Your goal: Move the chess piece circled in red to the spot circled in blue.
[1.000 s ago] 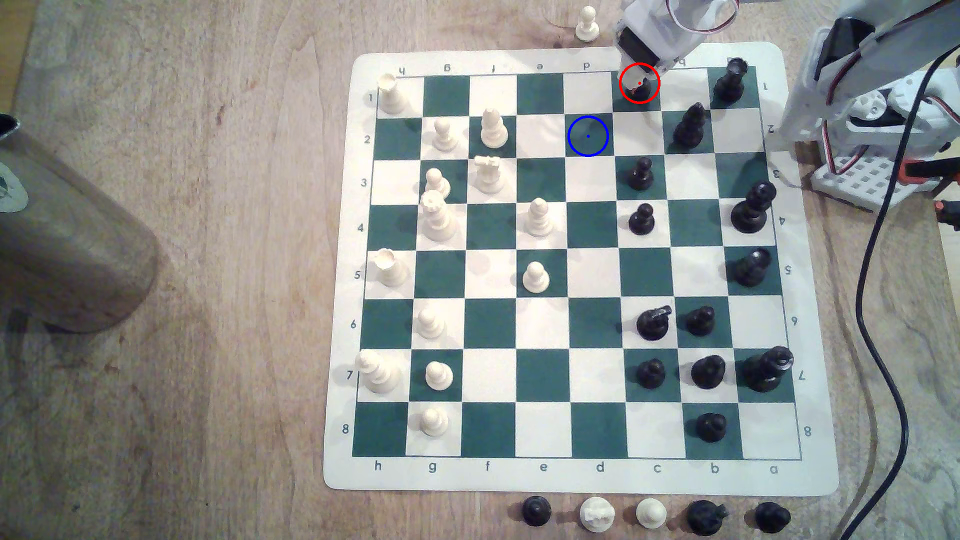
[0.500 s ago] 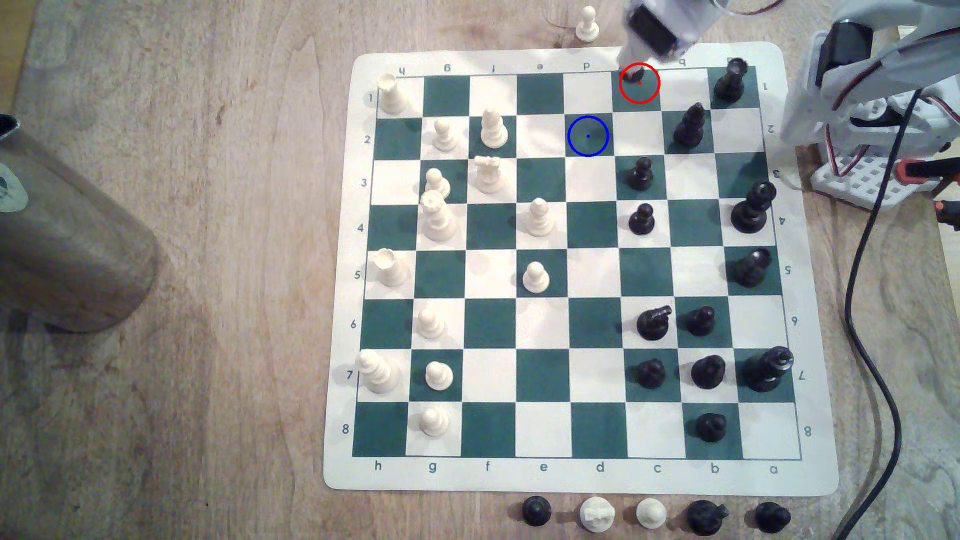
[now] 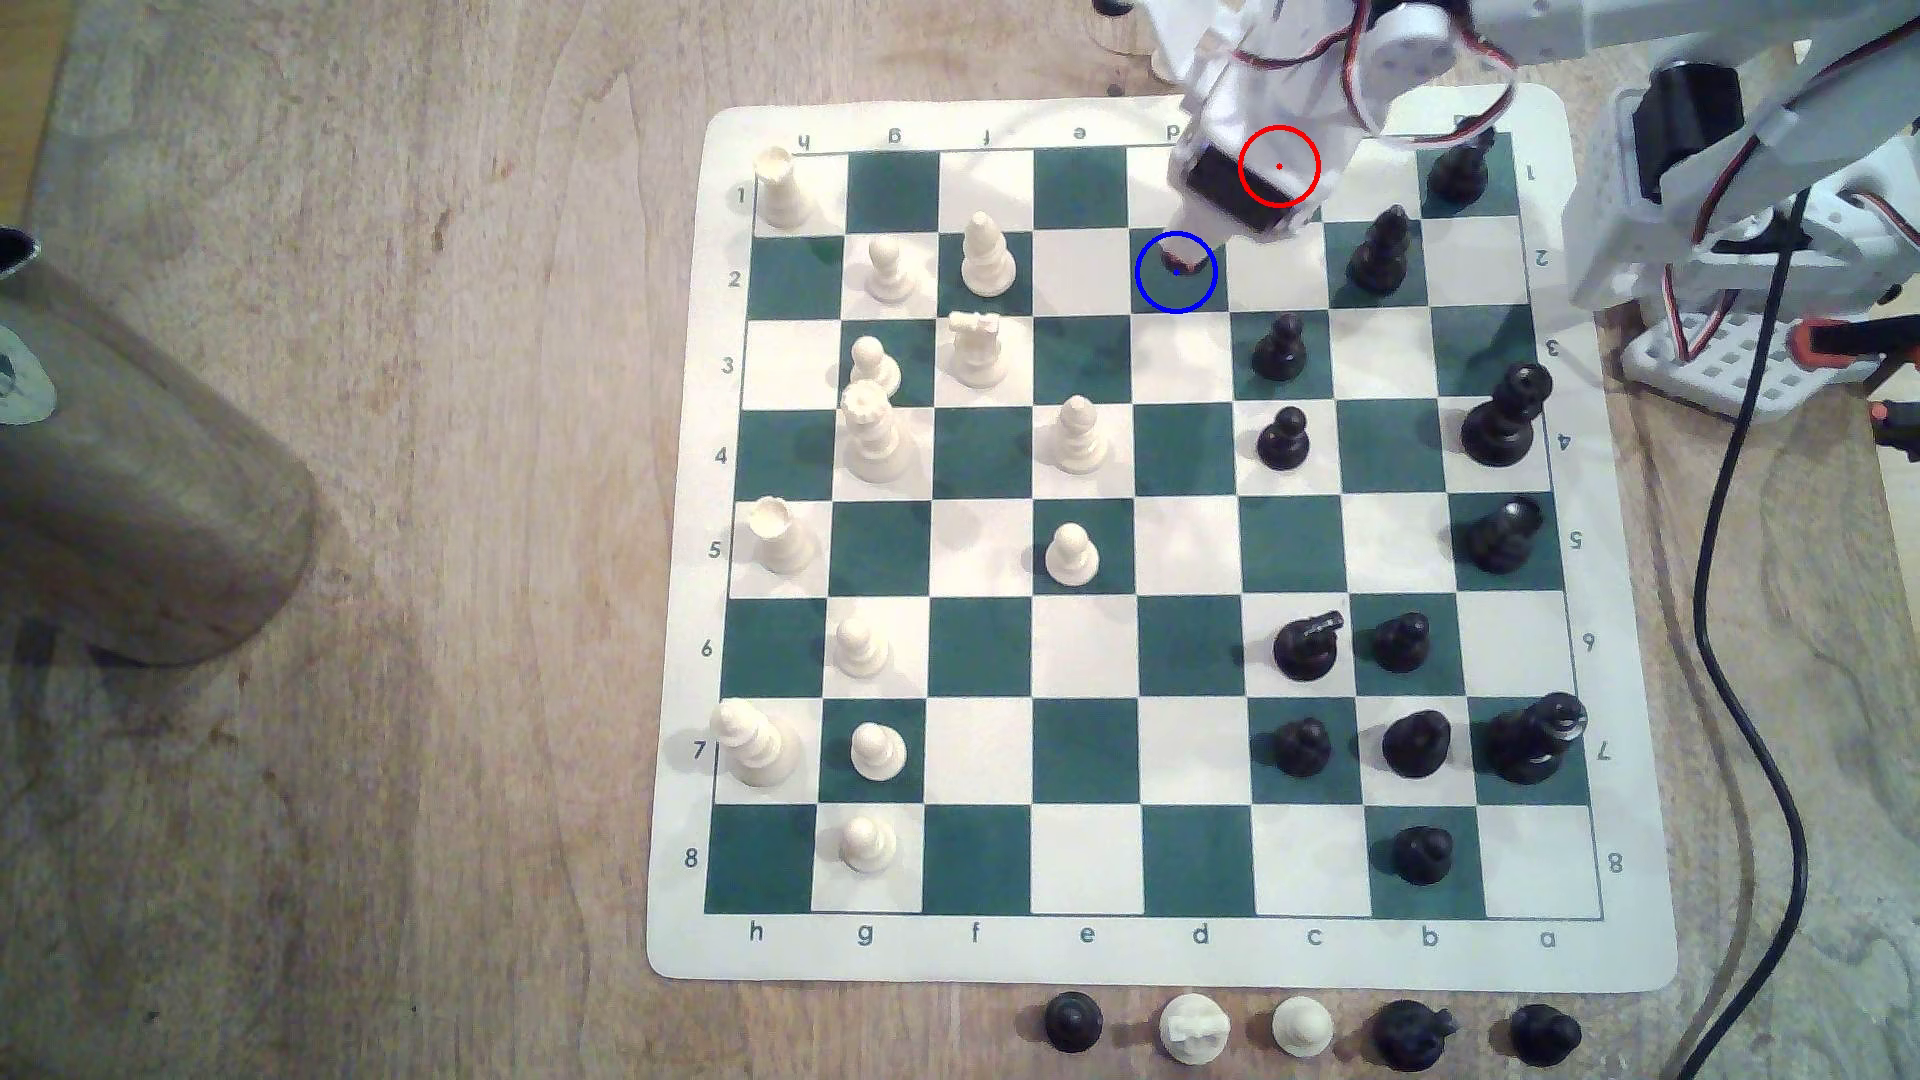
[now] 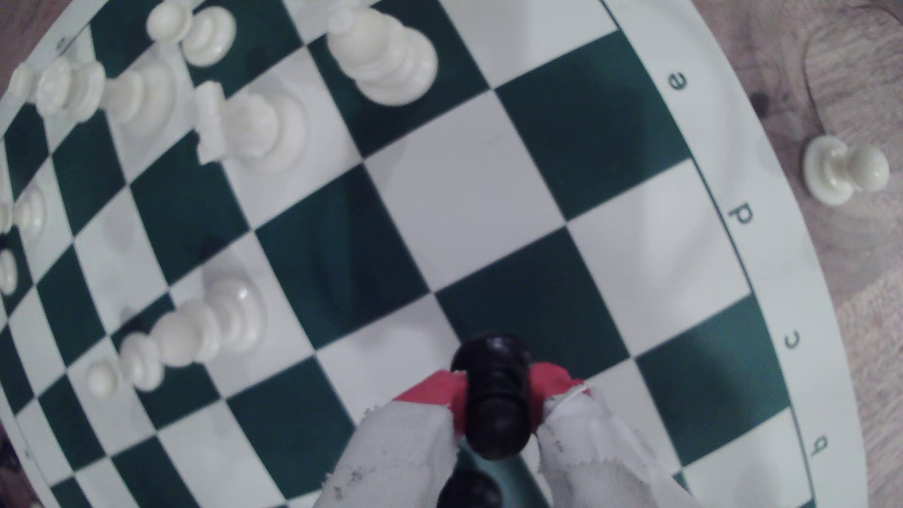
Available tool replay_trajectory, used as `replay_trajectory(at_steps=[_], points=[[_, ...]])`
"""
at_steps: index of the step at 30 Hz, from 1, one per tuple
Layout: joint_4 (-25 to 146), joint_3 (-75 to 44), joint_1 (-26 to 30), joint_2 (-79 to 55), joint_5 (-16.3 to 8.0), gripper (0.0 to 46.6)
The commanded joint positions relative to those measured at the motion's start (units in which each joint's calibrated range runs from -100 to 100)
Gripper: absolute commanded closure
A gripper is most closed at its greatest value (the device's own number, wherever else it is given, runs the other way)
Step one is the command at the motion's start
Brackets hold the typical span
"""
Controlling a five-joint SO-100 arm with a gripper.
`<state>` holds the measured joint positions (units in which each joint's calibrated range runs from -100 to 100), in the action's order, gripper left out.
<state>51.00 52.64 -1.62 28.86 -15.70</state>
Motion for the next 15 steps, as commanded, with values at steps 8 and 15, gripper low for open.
replay_trajectory(at_steps=[8, 15], points=[[-3.8, -5.6, -0.1, -5.2, 0.6, 45.4], [-3.9, -6.0, -1.9, -6.4, 1.0, 45.2]])
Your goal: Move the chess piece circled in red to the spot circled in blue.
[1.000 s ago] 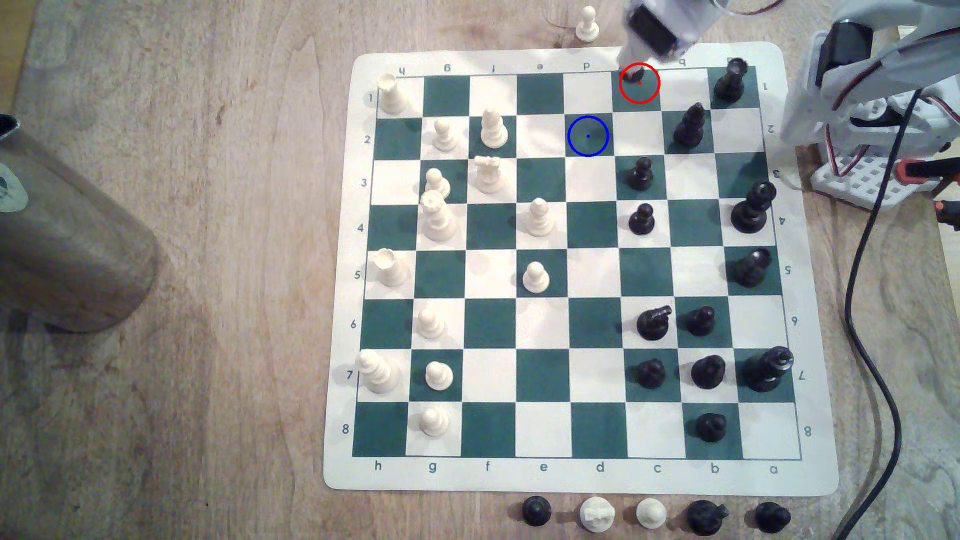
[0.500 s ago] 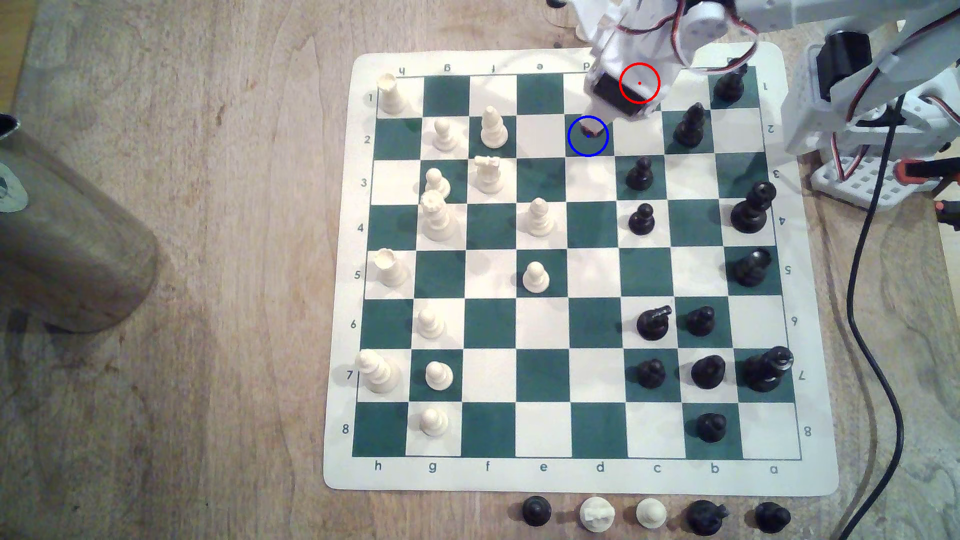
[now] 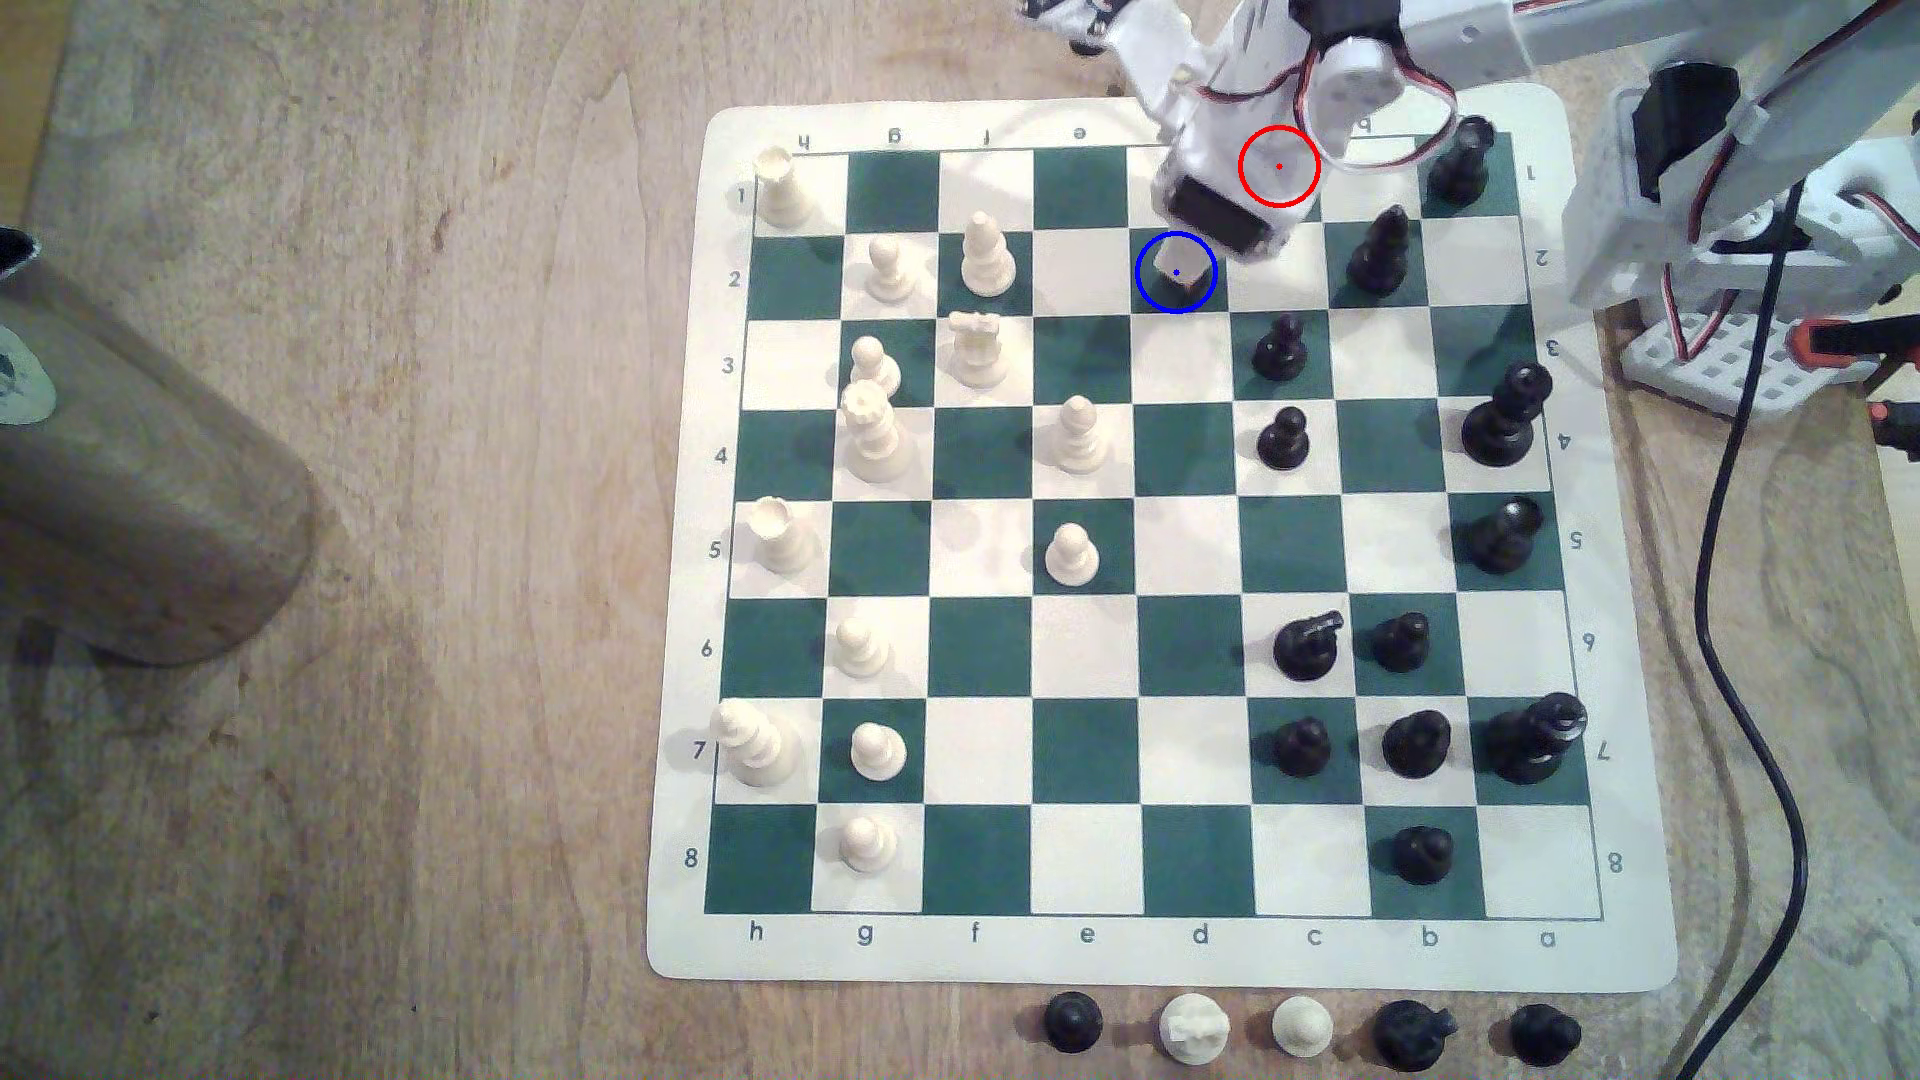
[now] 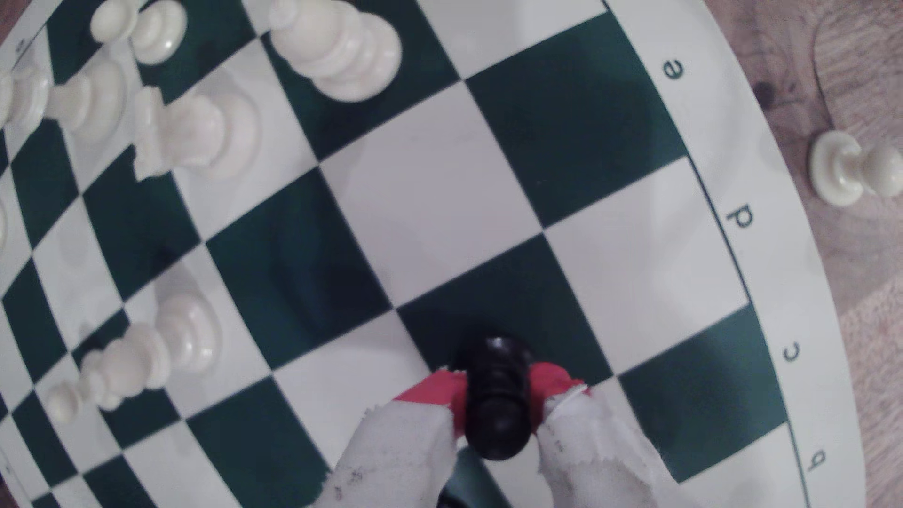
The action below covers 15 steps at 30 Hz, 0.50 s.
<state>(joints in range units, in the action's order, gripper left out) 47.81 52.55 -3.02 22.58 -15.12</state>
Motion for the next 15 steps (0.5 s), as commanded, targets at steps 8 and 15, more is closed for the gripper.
replay_trajectory(at_steps=[8, 15], points=[[-1.9, -6.0, -0.6, -1.1, 0.4, 44.8], [-2.9, -6.0, -0.4, -2.8, 0.4, 44.6]])
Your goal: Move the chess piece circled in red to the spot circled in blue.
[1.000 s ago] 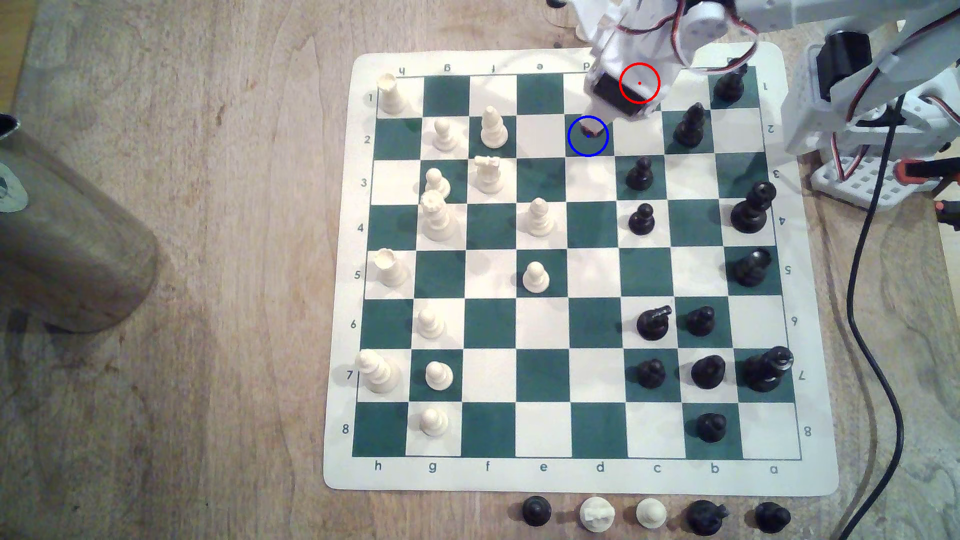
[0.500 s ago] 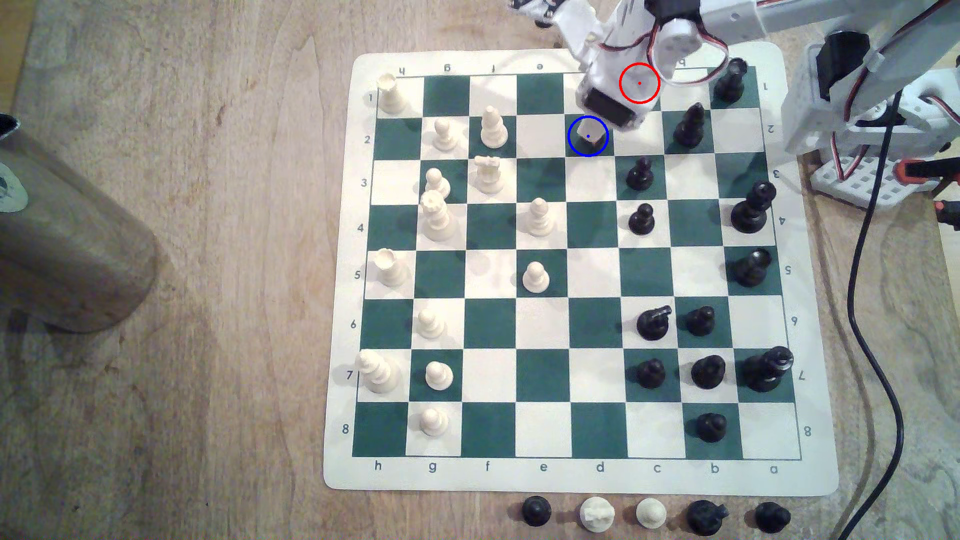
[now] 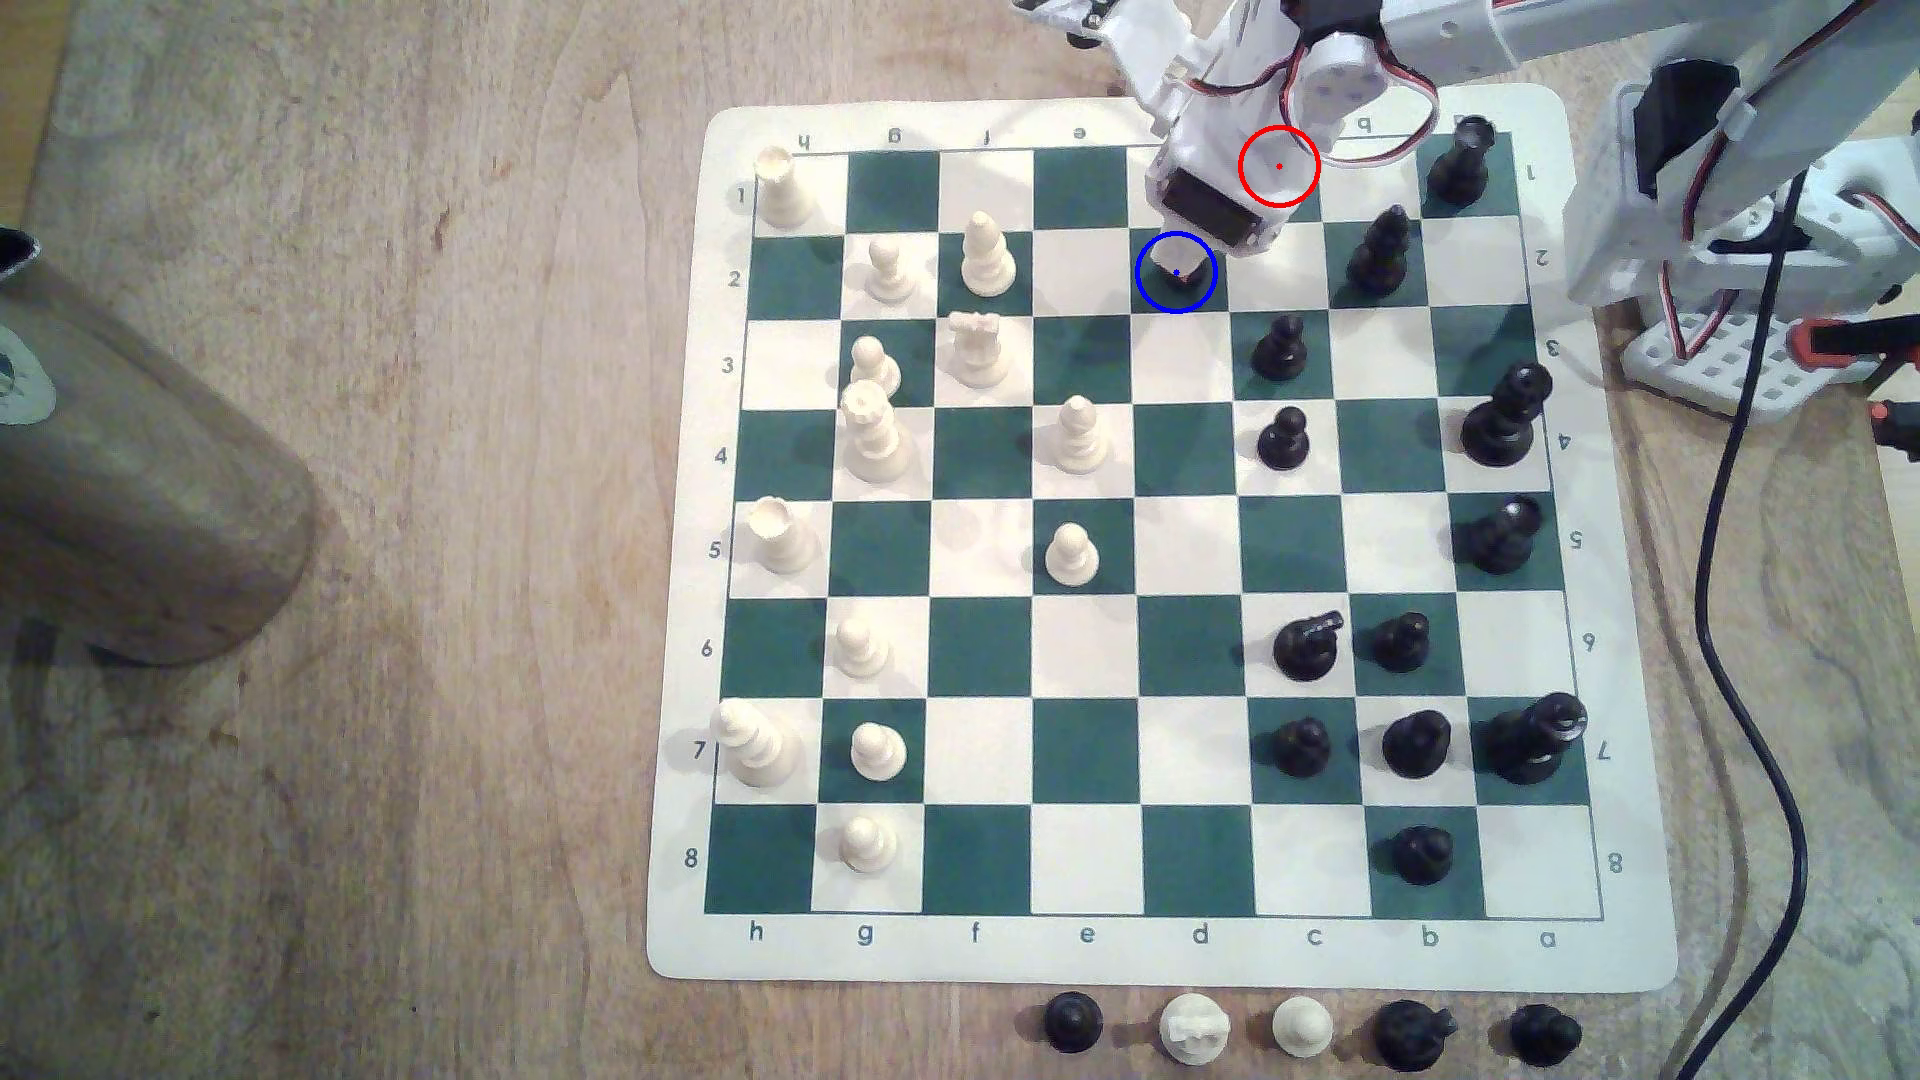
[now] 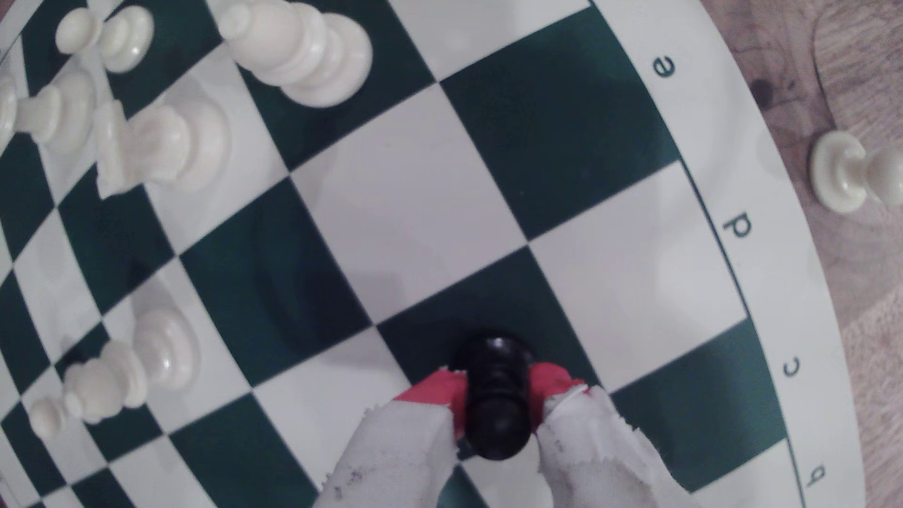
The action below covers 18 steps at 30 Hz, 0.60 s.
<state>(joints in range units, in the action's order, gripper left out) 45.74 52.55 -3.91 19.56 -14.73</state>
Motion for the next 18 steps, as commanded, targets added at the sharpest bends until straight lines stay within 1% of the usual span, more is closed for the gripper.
replay_trajectory(at_steps=[1, 4, 9, 10, 15, 18], points=[[-1.2, -6.0, 0.4, 0.2, 0.0, 44.6], [-1.2, -6.0, 0.3, 0.0, 0.0, 44.4], [-0.9, -5.2, 0.0, 0.0, -0.3, 35.2], [-0.6, -5.1, -0.2, 0.0, -0.4, 32.7], [-0.4, -4.1, -0.7, 1.4, -0.3, 27.6], [-0.1, -3.5, -1.0, 2.6, -0.2, 26.9]])
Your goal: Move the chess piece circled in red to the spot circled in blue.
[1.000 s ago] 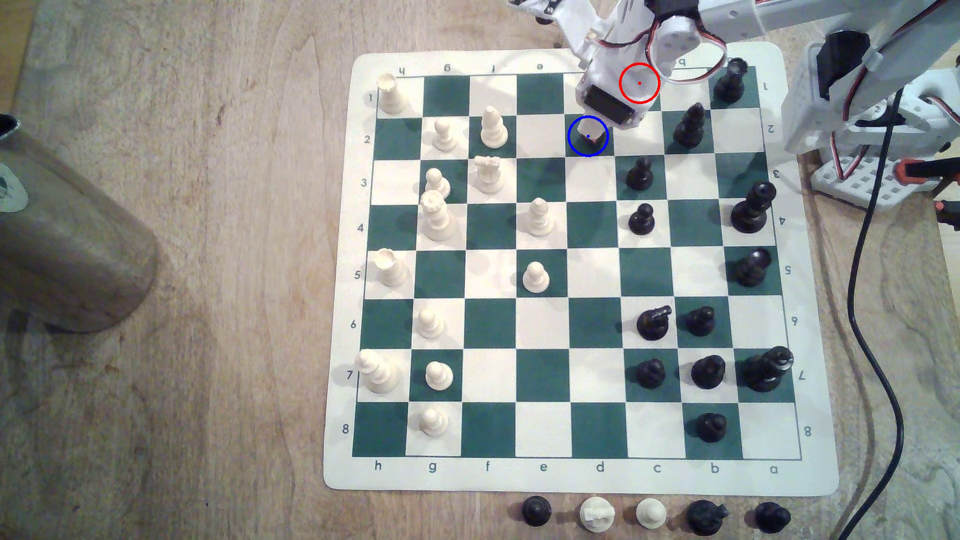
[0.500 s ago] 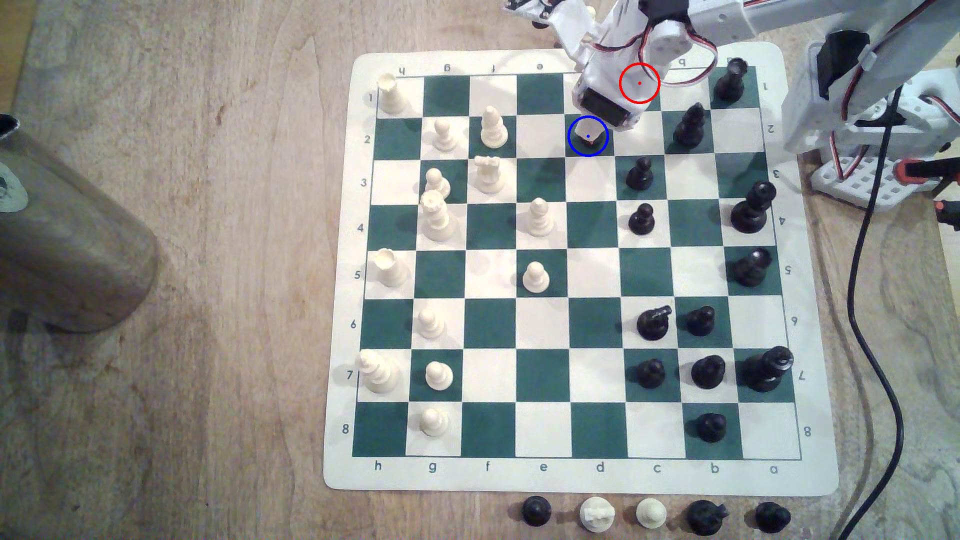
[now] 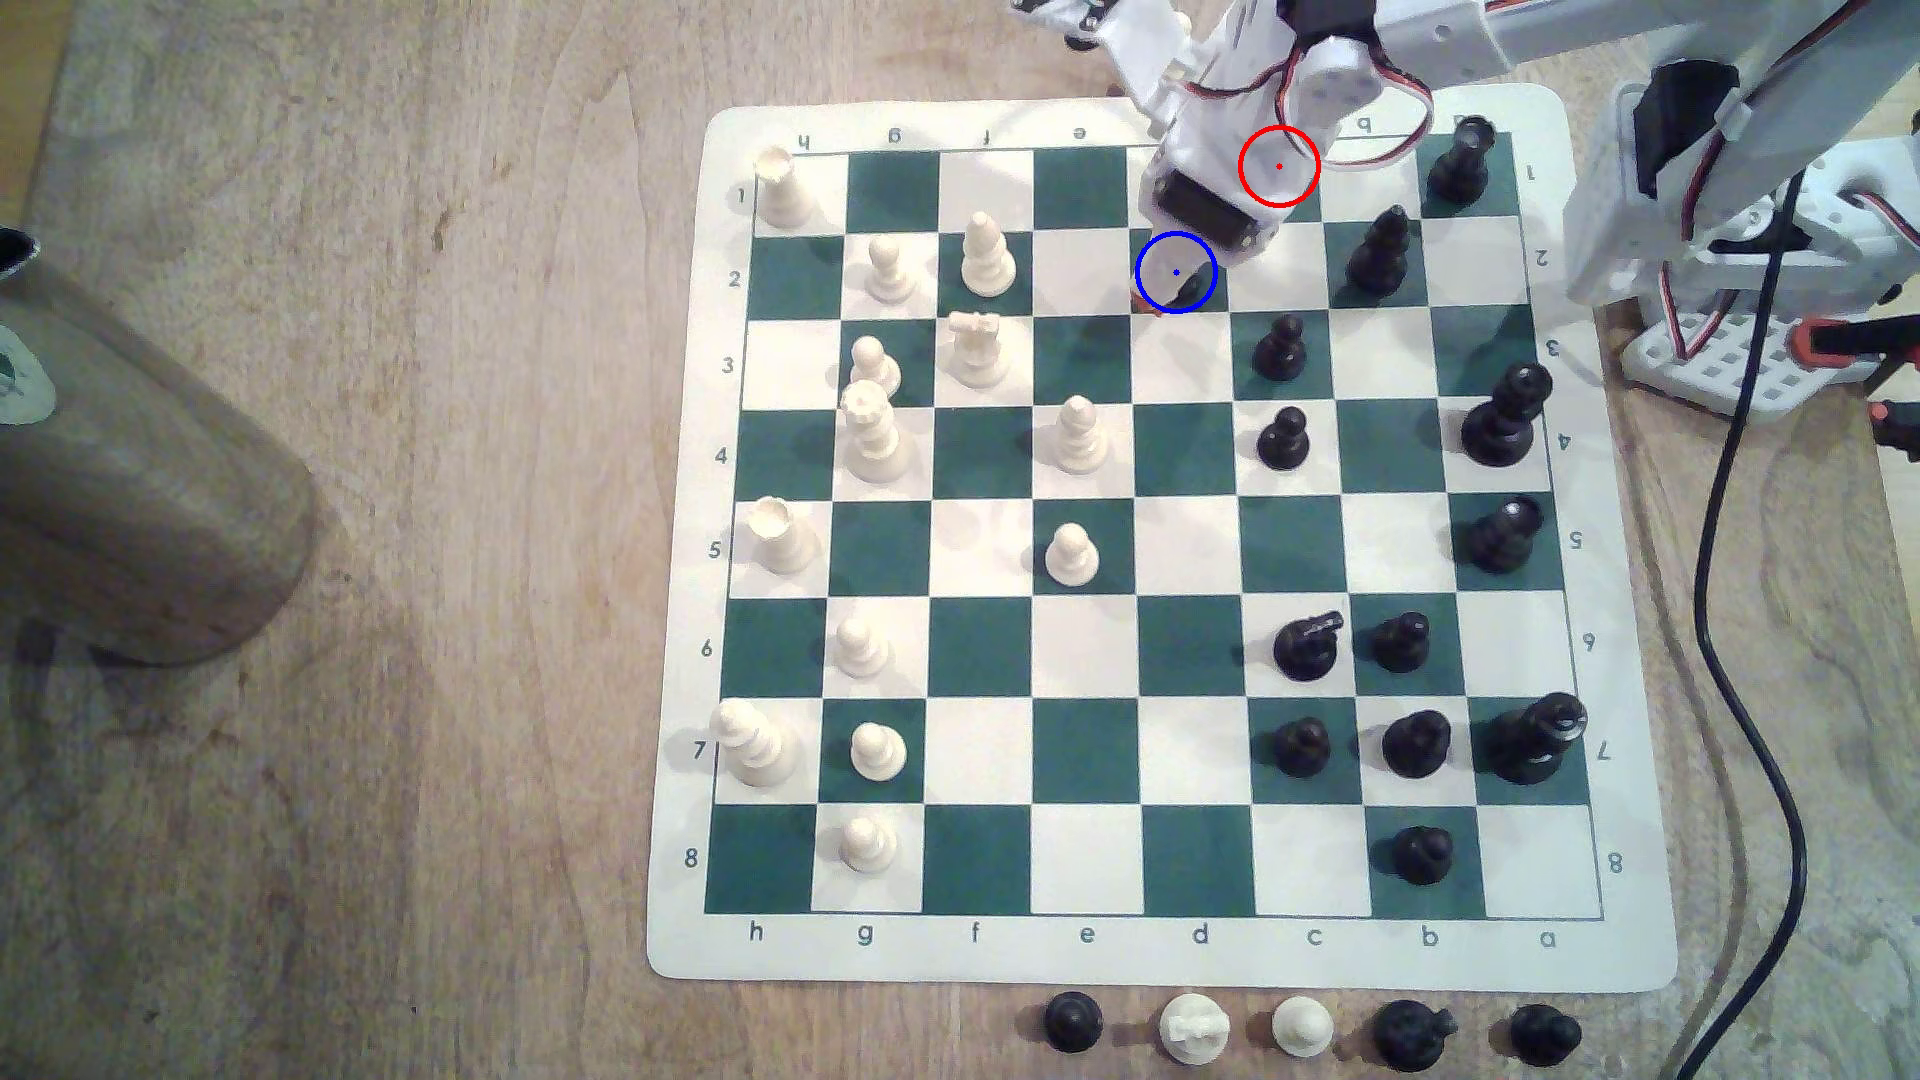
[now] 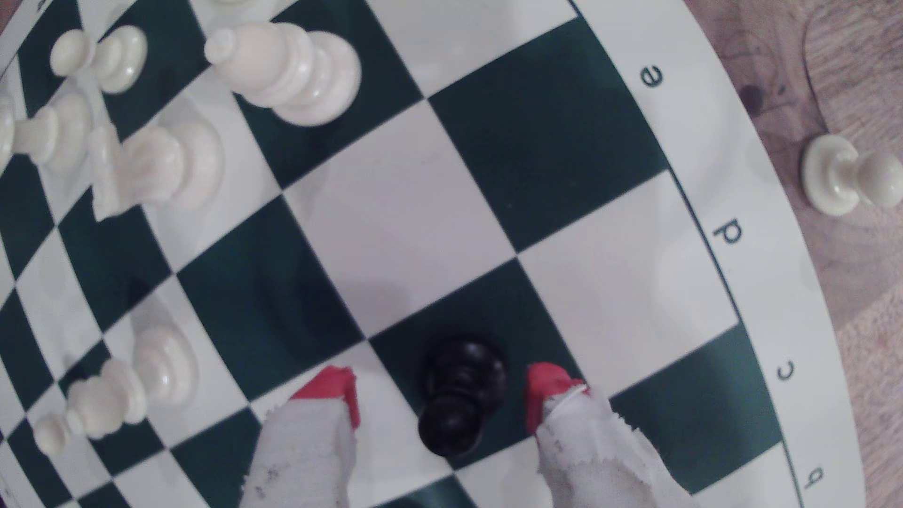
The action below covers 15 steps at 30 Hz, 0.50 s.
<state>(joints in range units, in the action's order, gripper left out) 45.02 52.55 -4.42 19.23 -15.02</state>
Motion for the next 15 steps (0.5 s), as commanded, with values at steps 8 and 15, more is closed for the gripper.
replay_trajectory(at_steps=[8, 15], points=[[4.2, 2.6, 0.0, 14.1, 0.4, 21.6], [9.9, 7.6, 3.4, 25.9, 0.4, 19.2]])
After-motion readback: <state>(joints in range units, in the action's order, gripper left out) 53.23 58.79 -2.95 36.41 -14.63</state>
